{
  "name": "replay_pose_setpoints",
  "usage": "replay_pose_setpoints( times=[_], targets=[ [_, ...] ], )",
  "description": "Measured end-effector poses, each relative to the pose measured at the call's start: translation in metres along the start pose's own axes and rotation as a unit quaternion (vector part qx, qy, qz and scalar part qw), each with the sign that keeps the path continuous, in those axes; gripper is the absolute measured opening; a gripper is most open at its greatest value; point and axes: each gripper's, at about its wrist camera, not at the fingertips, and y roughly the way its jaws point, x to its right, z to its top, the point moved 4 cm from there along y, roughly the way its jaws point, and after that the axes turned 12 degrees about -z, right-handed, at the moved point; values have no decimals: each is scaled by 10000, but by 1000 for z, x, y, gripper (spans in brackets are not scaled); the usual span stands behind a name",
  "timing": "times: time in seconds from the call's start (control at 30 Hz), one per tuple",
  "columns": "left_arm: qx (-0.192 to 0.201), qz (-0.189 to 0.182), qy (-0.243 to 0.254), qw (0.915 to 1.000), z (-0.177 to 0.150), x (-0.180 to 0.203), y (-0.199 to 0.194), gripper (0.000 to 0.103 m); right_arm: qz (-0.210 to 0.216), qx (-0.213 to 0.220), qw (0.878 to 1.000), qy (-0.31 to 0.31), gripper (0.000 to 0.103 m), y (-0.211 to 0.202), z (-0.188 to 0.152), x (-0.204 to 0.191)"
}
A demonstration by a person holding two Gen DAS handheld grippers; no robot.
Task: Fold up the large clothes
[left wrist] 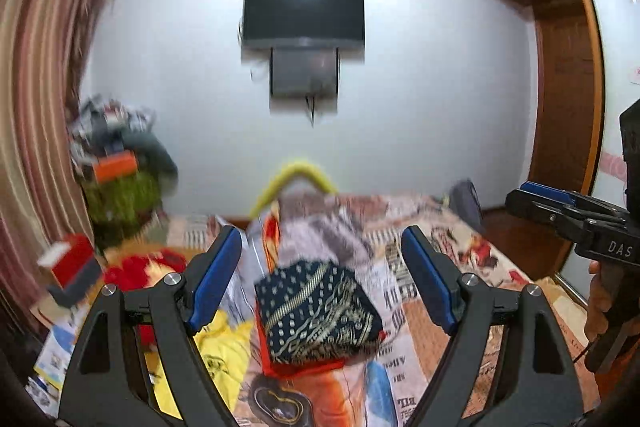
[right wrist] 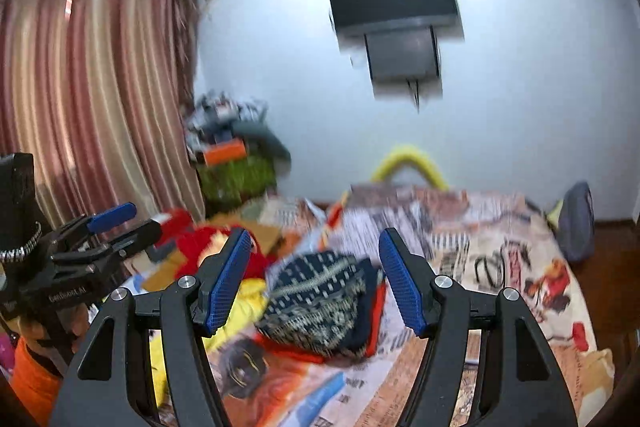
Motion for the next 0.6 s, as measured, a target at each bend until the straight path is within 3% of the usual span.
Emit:
replay_pose_setpoints(
  times=[0.17, 0.4, 0.47, 0.6],
  targets=[
    [545, 72, 125, 9984, -1, 28, -46, 82, -19, 550, 9985, -18, 63, -43, -1, -15],
    [822, 147, 129, 9964, -14, 42, -73, 82, -326, 755, 9964, -226, 63, -57, -15, -29],
    [810, 150, 102, 9965, -20, 42, -76, 83, -368, 704, 9966, -212, 66, -53, -18, -30],
    [683, 254, -41, 9973, -31, 42, -78, 94, -599, 671, 9958, -191, 81, -52, -23, -30]
  ],
)
